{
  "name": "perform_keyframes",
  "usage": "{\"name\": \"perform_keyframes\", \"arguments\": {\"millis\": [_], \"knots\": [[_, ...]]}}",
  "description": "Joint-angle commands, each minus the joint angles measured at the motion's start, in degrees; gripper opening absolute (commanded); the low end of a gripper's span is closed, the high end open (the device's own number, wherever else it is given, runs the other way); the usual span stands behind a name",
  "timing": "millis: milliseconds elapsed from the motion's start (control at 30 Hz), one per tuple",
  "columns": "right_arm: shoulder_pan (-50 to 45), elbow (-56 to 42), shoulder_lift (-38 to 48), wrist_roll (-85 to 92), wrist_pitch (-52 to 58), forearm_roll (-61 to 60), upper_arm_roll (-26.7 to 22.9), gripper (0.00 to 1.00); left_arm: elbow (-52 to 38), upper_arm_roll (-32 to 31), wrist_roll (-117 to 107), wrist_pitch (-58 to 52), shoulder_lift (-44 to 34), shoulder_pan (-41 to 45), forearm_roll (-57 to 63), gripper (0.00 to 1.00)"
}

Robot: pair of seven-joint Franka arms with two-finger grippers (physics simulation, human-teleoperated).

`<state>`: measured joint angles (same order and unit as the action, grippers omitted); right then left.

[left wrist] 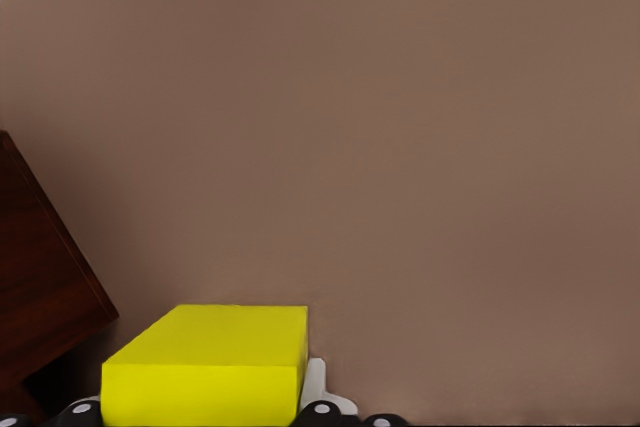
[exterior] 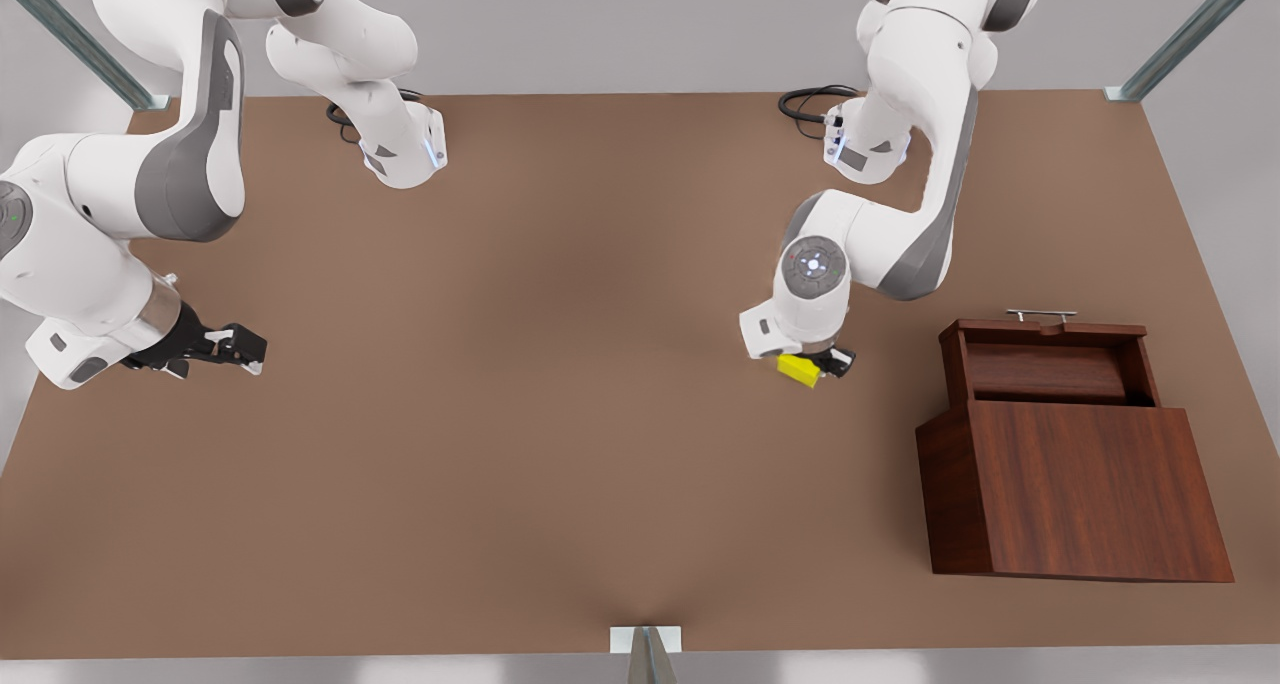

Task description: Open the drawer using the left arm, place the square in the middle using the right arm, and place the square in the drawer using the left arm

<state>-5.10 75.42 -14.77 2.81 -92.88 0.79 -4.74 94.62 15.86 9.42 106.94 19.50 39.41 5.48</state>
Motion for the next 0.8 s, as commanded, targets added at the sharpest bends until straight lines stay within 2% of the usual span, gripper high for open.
{"name": "perform_keyframes", "arguments": {"millis": [0,133,233,300,567,600,633,767], "knots": [[0.00,-0.01,0.00,0.00,-0.02,0.00,0.00,1.00,1.09,0.66,1.38,0.11,-0.86,0.23,-3.11,0.66],[0.00,-0.01,0.00,0.00,-0.02,0.00,0.00,1.00,10.23,11.38,17.91,0.55,-7.89,0.31,-3.20,0.66],[0.00,-0.01,0.09,0.00,-0.02,0.09,0.00,1.00,11.20,20.52,31.71,0.99,-7.63,0.31,-4.69,0.66],[0.00,-0.01,0.09,0.00,-0.02,0.09,0.00,1.00,11.38,24.22,35.93,1.51,-6.84,-0.13,-4.95,0.66],[0.09,-0.01,0.00,0.00,-0.02,0.09,0.00,1.00,11.38,24.83,43.84,4.06,-1.48,-8.47,-8.65,0.69],[0.09,-0.01,0.00,0.00,-0.02,0.09,0.00,1.00,11.38,24.83,43.84,4.41,-0.34,-8.65,-8.91,0.80],[0.00,-0.01,0.00,0.00,-0.11,0.09,0.00,1.00,11.29,24.83,43.84,4.33,0.63,-9.18,-10.23,1.00],[0.00,-0.01,-0.08,0.00,-0.11,0.09,0.00,1.00,11.29,24.83,43.84,4.33,1.16,-9.27,-10.58,1.00]]}}
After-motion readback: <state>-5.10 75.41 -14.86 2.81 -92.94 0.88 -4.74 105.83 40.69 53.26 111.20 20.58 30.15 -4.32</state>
